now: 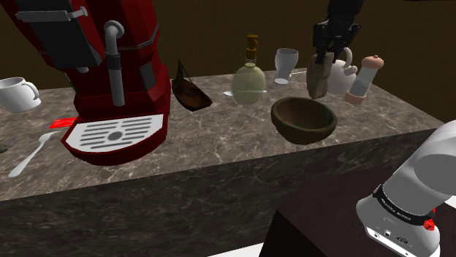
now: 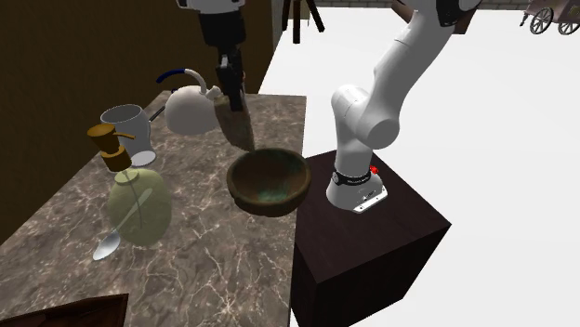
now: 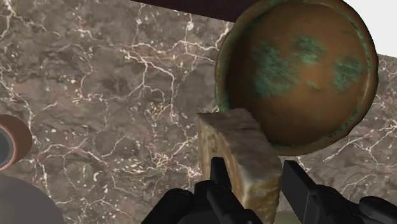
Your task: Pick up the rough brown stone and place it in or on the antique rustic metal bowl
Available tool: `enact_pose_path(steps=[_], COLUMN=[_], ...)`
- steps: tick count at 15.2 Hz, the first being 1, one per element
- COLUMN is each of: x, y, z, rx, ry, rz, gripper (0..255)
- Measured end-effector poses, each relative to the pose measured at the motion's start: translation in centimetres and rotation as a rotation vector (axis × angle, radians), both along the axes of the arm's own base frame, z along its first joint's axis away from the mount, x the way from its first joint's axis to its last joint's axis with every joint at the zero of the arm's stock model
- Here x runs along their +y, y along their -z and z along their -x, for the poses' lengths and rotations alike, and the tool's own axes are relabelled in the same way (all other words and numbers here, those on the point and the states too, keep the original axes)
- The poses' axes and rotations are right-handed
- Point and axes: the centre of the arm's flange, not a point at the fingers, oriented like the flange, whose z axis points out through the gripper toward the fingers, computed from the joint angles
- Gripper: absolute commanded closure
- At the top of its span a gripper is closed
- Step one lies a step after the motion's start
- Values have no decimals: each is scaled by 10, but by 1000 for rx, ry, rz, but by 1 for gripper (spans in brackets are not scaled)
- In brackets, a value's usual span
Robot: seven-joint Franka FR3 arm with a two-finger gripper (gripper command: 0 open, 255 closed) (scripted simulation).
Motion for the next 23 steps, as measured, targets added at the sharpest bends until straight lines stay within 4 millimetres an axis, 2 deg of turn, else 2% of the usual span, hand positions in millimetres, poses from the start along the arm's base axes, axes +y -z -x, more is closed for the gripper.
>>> enact_pose_path(steps=[5, 6, 8, 21, 23], x=[62, 80, 95, 99, 99], y=[-1, -4, 1, 68, 71], z=[8, 15, 16, 15, 15], rx=[0, 0, 0, 1, -1], ry=[0, -1, 0, 1, 1], rz=[0, 1, 0, 0, -1], gripper=[255, 255, 255, 255, 255])
